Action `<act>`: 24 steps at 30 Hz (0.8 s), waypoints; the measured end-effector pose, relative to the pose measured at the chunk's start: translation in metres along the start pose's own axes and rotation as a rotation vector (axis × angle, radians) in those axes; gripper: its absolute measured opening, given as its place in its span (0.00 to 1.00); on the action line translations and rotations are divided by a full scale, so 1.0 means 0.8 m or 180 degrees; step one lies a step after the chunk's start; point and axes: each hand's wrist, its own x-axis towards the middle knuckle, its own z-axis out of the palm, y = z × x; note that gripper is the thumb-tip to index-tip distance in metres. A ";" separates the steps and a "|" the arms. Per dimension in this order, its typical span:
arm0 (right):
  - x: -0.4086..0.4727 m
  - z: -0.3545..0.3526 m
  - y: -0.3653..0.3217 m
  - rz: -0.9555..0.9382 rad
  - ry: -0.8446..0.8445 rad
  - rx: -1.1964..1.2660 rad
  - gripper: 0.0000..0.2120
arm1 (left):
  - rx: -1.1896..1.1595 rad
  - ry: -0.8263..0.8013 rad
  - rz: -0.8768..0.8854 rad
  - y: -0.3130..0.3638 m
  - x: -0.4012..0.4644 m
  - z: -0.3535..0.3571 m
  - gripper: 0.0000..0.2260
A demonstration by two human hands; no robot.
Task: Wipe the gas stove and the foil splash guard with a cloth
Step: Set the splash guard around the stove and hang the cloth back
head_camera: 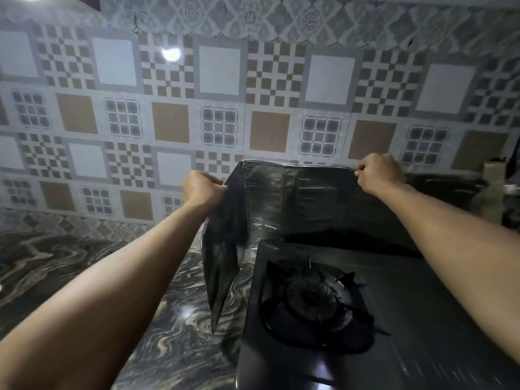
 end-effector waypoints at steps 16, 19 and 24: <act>0.047 0.048 0.064 -0.0173 0.0322 0.0477 0.10 | 0.0090 0.0234 0.0078 0.038 0.012 0.077 0.05; 0.054 0.064 0.066 -0.0160 0.0142 0.0539 0.08 | 0.0210 0.0250 0.0089 0.035 0.014 0.085 0.05; 0.046 0.101 0.078 -0.0060 -0.0637 0.0445 0.07 | 0.0611 -0.0218 -0.0288 0.009 0.009 0.096 0.04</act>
